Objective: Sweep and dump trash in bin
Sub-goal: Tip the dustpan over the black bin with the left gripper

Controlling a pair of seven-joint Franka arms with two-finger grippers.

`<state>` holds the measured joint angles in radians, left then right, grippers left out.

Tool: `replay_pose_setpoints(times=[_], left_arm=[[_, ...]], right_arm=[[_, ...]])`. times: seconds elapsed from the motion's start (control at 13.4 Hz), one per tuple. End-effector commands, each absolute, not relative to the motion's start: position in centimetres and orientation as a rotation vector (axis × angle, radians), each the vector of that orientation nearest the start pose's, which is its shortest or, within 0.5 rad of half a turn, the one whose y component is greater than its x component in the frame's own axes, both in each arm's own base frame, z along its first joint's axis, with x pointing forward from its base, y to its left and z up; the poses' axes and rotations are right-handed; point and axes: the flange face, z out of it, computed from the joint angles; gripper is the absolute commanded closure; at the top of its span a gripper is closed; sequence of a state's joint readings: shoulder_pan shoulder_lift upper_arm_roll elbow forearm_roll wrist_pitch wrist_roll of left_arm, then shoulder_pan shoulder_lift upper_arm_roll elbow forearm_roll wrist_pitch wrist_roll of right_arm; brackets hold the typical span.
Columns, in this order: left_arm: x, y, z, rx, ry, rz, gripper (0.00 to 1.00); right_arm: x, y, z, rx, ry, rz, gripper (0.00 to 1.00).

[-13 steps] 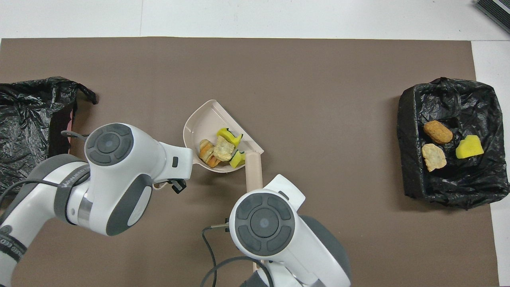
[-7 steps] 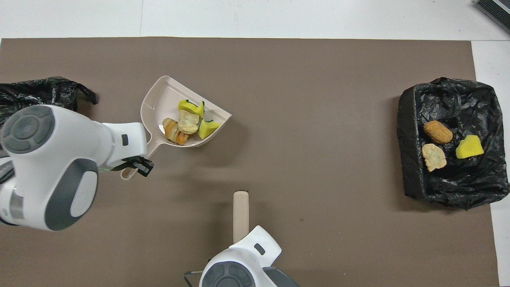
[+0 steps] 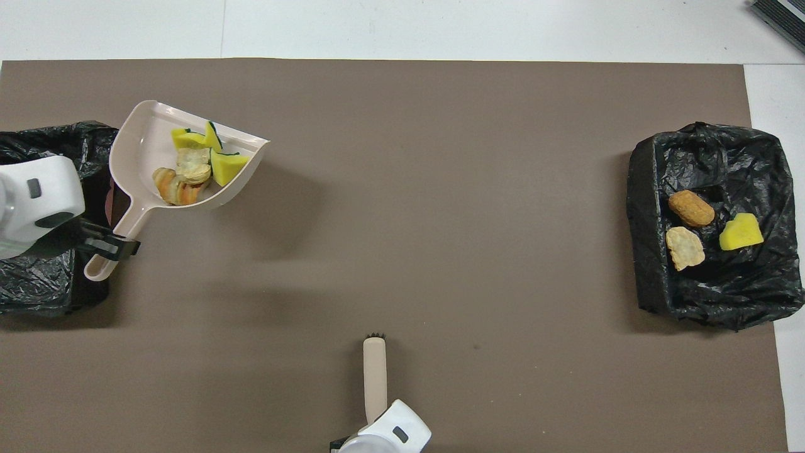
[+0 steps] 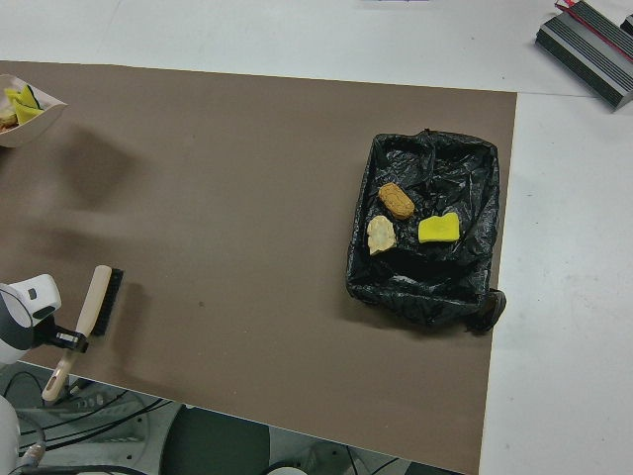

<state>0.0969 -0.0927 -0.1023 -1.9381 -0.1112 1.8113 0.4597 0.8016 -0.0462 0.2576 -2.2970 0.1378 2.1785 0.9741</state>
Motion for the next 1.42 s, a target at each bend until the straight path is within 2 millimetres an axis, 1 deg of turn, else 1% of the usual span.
replay_pose_setpoints(times=[0.0, 0.07, 0.15, 0.22, 0.3, 0.37, 0.45, 0.52, 0.6, 0.67, 0.75, 0.82, 0.9, 0.97, 1.05, 1.12, 1.2, 1.27, 1.34], left_arm=[[53.3, 3.6, 54.0, -3.191, 0.704, 0.061, 1.00], [53.6, 6.5, 54.6, -3.195, 0.721, 0.067, 1.00], [53.4, 10.5, 55.1, -3.194, 0.756, 0.058, 1.00], [53.1, 15.2, 55.3, -3.177, 0.818, 0.023, 1.00], [53.3, 17.5, 56.3, -3.159, 0.843, -0.019, 1.00], [53.5, 18.6, 56.7, -3.134, 0.843, -0.009, 1.00], [53.4, 20.0, 56.8, -3.071, 0.854, 0.037, 1.00], [53.0, 21.7, 57.1, -2.979, 0.925, 0.090, 1.00], [52.6, 24.1, 56.8, -2.901, 1.013, 0.144, 1.00], [53.2, 26.9, 56.9, -2.824, 1.074, 0.165, 1.00], [54.2, 28.9, 57.4, -2.768, 1.102, 0.149, 1.00], [55.1, 30.1, 57.4, -2.688, 1.159, 0.167, 1.00], [55.3, 30.8, 57.9, -2.600, 1.184, 0.187, 1.00], [55.5, 31.1, 58.3, -2.527, 1.200, 0.208, 1.00], [55.8, 30.9, 57.8, -2.454, 1.236, 0.280, 1.00], [55.9, 30.6, 57.9, -2.388, 1.252, 0.355, 1.00], [56.2, 30.0, 57.9, -2.345, 1.271, 0.393, 1.00], [56.8, 28.9, 58.1, -2.271, 1.302, 0.446, 1.00], [57.4, 27.6, 58.5, -2.172, 1.322, 0.524, 1.00]], right_arm=[[24.1, 43.0, 34.6, -3.145, 0.004, 0.209, 1.00], [24.1, 43.1, 34.4, -3.145, -0.013, 0.219, 1.00], [24.4, 43.0, 34.0, -3.149, -0.008, 0.228, 1.00], [24.6, 42.9, 34.0, -3.148, -0.013, 0.232, 1.00], [24.9, 42.7, 33.9, -3.147, -0.025, 0.234, 1.00], [25.0, 42.7, 33.9, -3.145, -0.037, 0.233, 1.00], [25.3, 42.8, 33.8, -3.124, -0.016, 0.228, 1.00], [25.7, 43.1, 33.2, -3.093, 0.024, 0.245, 1.00], [26.1, 43.4, 32.6, -3.076, 0.022, 0.247, 1.00], [26.2, 43.4, 32.6, -3.075, -0.002, 0.248, 1.00], [26.5, 43.2, 32.4, -3.077, 0.000, 0.252, 1.00], [27.4, 42.8, 32.4, -3.078, -0.022, 0.262, 1.00], [27.8, 43.0, 32.5, -3.073, -0.038, 0.262, 1.00], [28.1, 43.1, 32.6, -3.069, -0.041, 0.263, 1.00], [28.6, 43.0, 32.4, -3.068, -0.048, 0.266, 1.00], [28.9, 43.0, 32.6, -3.065, -0.048, 0.265, 1.00], [29.1, 43.0, 32.6, -3.073, -0.048, 0.282, 0.96], [29.5, 43.3, 33.1, -3.081, -0.046, 0.307, 0.76], [30.0, 43.5, 33.2, -3.088, -0.038, 0.333, 0.70]])
